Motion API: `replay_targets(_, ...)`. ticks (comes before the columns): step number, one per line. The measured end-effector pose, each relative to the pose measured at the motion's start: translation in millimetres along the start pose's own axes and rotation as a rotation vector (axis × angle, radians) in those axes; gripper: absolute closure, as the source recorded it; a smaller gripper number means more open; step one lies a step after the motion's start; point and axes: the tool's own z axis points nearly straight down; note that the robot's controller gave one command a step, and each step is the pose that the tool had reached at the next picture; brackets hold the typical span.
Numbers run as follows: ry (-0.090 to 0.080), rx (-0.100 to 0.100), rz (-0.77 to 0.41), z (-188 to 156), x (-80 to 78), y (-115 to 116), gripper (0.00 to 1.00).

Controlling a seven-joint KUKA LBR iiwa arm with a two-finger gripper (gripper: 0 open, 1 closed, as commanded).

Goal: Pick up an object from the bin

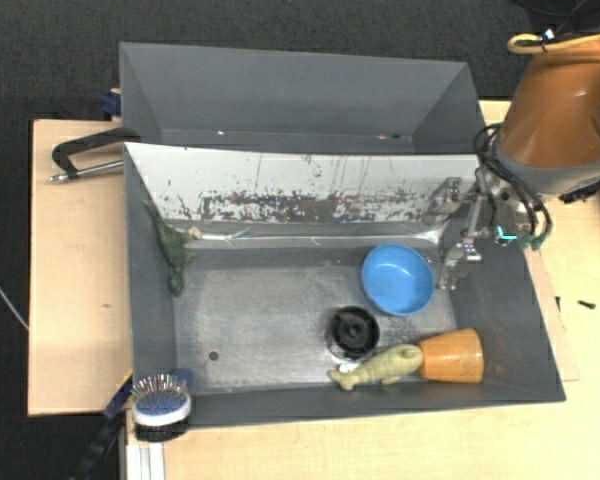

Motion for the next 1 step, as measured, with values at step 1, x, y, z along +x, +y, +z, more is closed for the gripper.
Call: replay_targets(1,-0.009,0.001,-0.002,-4.8,-1.7,0.5,1.00)
